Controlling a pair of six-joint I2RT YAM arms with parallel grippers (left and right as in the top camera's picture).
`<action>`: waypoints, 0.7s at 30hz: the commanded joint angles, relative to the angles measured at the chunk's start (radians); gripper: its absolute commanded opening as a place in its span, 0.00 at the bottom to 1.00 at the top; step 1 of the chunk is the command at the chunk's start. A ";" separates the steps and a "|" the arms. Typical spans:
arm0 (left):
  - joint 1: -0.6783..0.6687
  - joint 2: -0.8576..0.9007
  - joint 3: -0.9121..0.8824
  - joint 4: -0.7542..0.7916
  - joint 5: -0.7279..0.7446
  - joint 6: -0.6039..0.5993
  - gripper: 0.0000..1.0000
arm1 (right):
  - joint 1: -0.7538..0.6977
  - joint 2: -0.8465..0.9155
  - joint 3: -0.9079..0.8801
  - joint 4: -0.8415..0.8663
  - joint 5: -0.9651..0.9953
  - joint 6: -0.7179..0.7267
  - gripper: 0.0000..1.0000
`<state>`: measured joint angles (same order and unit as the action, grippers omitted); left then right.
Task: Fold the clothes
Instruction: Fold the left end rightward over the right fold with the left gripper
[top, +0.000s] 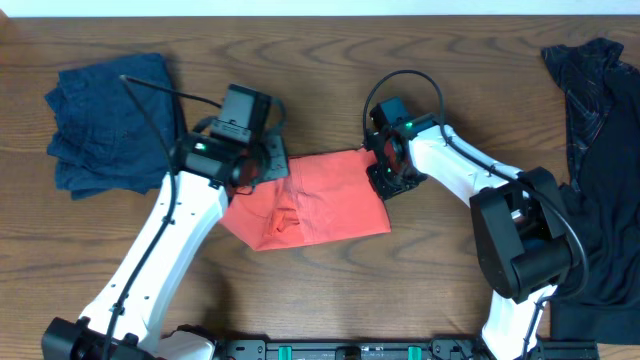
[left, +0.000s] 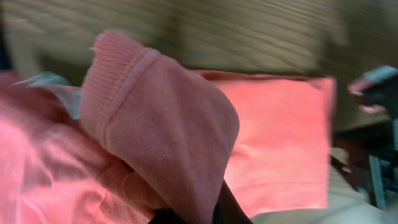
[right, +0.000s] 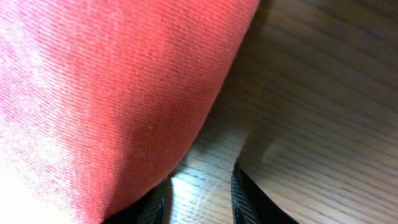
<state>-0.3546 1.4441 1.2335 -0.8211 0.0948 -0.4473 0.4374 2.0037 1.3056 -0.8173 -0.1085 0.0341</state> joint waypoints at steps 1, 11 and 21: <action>-0.030 0.003 0.018 0.010 0.002 -0.050 0.06 | 0.026 0.011 -0.031 0.004 -0.030 0.019 0.33; -0.154 0.060 0.018 0.100 0.002 -0.116 0.06 | 0.035 0.011 -0.034 -0.001 -0.030 0.041 0.33; -0.285 0.167 0.018 0.238 0.002 -0.248 0.07 | 0.055 0.011 -0.034 0.000 -0.030 0.074 0.33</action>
<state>-0.6025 1.5593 1.2335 -0.5949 0.0978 -0.6258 0.4637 2.0014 1.3010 -0.8146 -0.1001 0.0723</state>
